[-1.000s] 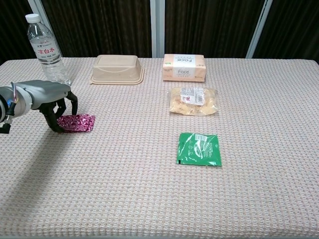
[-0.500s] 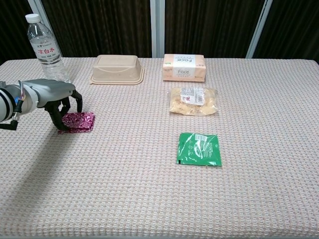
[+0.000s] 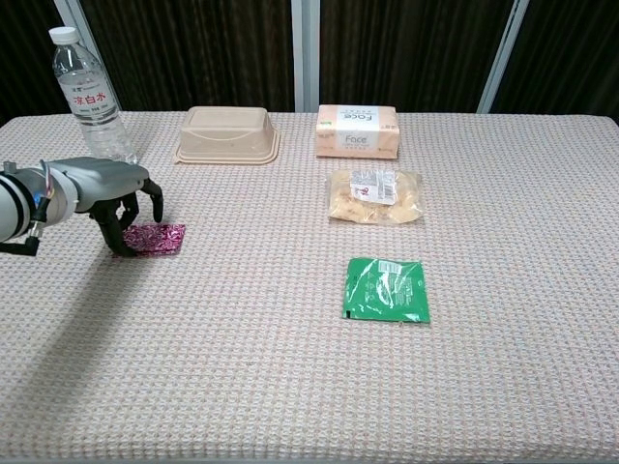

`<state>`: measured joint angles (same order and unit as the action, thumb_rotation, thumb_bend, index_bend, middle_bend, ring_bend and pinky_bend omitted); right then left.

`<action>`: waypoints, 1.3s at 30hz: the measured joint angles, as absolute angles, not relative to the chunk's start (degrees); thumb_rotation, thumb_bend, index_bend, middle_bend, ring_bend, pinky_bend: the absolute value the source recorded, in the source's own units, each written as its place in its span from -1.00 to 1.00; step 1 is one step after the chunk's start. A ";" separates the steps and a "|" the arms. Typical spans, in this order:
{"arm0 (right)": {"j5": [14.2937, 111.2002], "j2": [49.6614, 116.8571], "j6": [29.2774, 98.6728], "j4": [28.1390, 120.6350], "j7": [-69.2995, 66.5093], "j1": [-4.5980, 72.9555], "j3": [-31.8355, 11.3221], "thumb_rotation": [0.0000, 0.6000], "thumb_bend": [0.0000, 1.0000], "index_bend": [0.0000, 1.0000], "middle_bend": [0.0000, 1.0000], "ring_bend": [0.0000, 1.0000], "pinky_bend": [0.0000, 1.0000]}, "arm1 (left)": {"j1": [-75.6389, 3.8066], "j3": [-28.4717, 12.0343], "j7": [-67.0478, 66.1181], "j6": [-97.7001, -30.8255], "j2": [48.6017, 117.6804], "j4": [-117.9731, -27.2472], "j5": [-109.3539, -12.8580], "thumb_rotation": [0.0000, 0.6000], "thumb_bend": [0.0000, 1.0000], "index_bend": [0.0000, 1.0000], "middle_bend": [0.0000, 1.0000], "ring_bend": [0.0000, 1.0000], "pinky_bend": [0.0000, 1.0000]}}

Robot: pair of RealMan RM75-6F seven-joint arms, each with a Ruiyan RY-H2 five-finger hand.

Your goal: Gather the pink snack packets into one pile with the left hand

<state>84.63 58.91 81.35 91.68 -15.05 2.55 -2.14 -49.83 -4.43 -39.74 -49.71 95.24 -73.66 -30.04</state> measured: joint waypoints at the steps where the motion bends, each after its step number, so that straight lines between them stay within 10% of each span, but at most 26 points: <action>1: 84.64 58.88 81.39 91.70 -15.04 2.54 -2.16 -0.70 -0.82 -0.91 -0.76 -1.00 -0.84 | -49.81 -4.41 -39.72 -49.70 95.23 -73.67 -30.02 1.00 -0.50 -0.21 0.67 0.72 0.73; 12: 84.82 58.44 82.07 91.71 -15.38 2.35 -2.36 -0.68 -0.83 -0.91 -0.76 -1.00 -0.84 | -48.17 -6.61 -35.32 -52.96 90.88 -78.79 -32.70 1.00 -0.50 -0.30 0.55 0.57 0.67; 19: 85.20 58.75 82.55 90.51 -16.68 2.35 -2.58 -0.67 -0.82 -0.91 -0.77 -1.00 -0.84 | -42.29 -7.99 -28.98 -63.74 82.75 -84.79 -40.48 1.00 -0.50 -0.30 0.20 0.12 0.23; 28: 85.54 59.74 82.88 88.96 -17.87 2.58 -2.91 -0.55 -0.83 -0.91 -0.80 -1.00 -0.84 | -30.31 -4.84 -19.94 -78.94 74.41 -89.04 -54.17 1.00 -0.52 -0.31 -0.25 -0.38 -0.21; 39: 87.55 60.65 85.21 89.13 -18.28 2.43 -2.96 -0.54 -0.82 -0.91 -0.82 -1.00 -0.85 | -16.99 1.31 -12.32 -93.45 70.22 -88.71 -71.31 1.00 -0.54 -0.31 -0.35 -0.47 -0.34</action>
